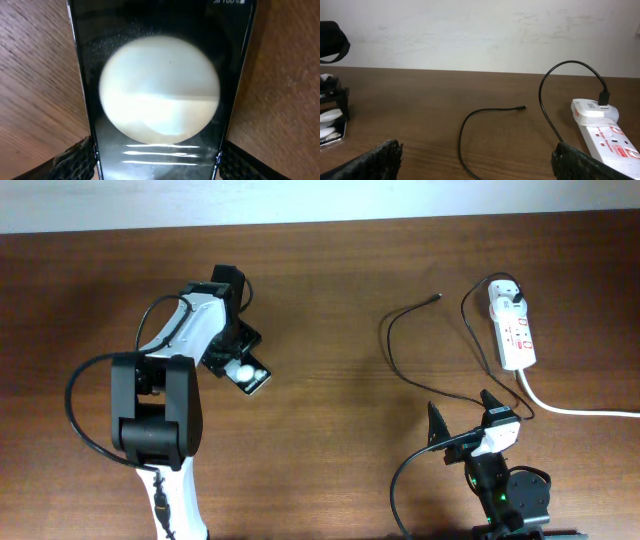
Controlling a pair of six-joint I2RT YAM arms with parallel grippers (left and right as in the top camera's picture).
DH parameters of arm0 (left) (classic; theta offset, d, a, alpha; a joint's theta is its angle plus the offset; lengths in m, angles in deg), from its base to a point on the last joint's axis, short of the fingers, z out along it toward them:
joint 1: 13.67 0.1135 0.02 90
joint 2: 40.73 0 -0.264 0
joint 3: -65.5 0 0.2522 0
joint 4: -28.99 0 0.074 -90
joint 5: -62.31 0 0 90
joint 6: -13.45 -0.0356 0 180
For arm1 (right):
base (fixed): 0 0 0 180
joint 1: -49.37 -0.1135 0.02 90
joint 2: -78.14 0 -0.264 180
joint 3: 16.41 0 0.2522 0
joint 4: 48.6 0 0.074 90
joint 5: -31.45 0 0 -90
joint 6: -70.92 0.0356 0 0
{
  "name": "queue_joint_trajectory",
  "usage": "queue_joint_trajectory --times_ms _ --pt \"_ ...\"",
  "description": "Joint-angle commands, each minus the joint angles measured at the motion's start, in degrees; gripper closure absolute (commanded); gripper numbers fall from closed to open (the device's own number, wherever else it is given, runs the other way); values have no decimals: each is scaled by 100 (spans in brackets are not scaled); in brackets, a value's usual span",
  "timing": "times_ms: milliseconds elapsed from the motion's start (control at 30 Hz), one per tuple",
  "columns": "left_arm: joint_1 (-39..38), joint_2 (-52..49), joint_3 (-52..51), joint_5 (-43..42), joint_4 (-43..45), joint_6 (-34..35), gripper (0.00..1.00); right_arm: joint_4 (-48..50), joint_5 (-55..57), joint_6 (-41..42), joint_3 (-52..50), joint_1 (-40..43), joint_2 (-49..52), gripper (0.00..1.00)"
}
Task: Plug charger to phone and switch on socket
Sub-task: 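Move the left gripper over the black phone and grasp it, then lift the phone with the left gripper and turn it upright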
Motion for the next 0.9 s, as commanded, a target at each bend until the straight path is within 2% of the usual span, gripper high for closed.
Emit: queue_joint_trajectory --times_ms 0,133,200,367,467,600,867 --pt "-9 -149 -4 -31 -122 -238 23 -24 26 20 -28 -46 -44 1" --pt "0 -142 4 -256 -125 -378 37 -24 26 20 -28 -46 -44 1" --pt "9 -111 81 -330 -256 -378 40 -24 26 20 -28 -46 -44 1" --pt "9 -59 1021 -326 -1316 -378 47 -24 24 20 -28 -46 -44 1" --pt "9 -46 1532 -326 -1860 -378 48 -24 24 20 -28 -46 -44 1" --pt "9 146 1674 -326 -2111 -385 48 -24 24 20 -28 -46 -44 1" --pt "9 1659 1674 -326 -2638 -638 50 -24 26 20 -28 -46 -44 1"
